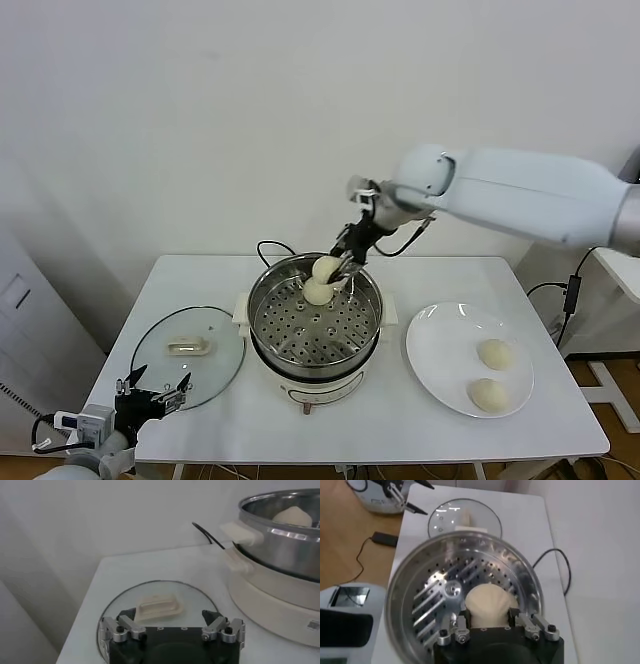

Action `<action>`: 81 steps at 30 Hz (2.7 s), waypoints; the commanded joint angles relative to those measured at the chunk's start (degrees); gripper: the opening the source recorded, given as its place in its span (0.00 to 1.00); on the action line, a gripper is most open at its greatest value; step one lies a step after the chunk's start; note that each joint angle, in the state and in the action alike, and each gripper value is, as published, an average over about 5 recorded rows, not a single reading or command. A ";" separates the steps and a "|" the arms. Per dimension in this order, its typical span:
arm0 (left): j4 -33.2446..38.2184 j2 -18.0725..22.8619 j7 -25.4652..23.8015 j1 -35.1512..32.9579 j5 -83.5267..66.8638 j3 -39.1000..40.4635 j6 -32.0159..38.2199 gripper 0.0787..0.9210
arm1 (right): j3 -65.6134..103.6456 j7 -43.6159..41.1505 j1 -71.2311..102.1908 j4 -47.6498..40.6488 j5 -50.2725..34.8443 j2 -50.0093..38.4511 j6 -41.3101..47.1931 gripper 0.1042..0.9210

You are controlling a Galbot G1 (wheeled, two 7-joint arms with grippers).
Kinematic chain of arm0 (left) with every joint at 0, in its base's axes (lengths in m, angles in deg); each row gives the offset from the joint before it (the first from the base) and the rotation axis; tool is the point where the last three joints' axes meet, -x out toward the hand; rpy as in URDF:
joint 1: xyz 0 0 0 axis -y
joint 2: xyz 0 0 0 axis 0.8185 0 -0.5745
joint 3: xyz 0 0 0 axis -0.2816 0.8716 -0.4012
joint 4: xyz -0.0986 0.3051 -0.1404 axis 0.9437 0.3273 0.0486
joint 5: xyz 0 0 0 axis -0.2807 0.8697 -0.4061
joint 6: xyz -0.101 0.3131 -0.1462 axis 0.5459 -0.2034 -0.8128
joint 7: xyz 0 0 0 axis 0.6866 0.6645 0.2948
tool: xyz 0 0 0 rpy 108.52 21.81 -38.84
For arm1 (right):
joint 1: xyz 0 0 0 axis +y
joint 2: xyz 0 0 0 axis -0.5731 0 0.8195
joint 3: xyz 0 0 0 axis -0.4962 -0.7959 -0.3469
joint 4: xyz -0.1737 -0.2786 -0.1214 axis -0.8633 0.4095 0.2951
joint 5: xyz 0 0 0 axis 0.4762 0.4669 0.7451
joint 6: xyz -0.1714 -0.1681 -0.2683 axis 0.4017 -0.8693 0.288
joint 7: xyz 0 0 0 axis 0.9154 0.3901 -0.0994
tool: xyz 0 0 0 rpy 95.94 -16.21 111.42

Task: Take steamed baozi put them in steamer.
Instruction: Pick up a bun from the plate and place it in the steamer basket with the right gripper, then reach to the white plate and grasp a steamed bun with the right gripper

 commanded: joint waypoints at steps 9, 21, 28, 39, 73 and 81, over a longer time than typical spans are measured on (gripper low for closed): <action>-0.30 -0.12 -0.04 0.18 0.08 0.22 -0.03 0.88 | 3.08 8.33 10.56 -3.50 -0.14 8.47 3.10 0.43; -0.45 -0.25 -0.08 0.07 0.05 0.14 0.19 0.88 | 3.40 10.27 14.00 -6.05 1.72 11.06 3.45 0.43; -0.65 -0.35 -0.11 0.11 0.04 0.14 0.27 0.88 | 3.61 10.81 14.71 -6.34 2.21 10.85 3.51 0.50; -0.85 -0.24 -0.13 0.01 0.01 -0.04 0.21 0.88 | 4.37 6.87 9.27 -3.71 2.26 5.01 3.53 0.85; 0.04 -0.07 -0.08 -0.82 0.07 -0.97 -0.01 0.88 | 3.72 -24.96 11.00 4.16 41.22 -35.42 -16.55 0.88; -0.13 -0.11 -0.10 -0.79 0.06 -0.96 0.00 0.88 | 8.19 -26.37 17.93 1.97 46.76 -35.28 -18.77 0.88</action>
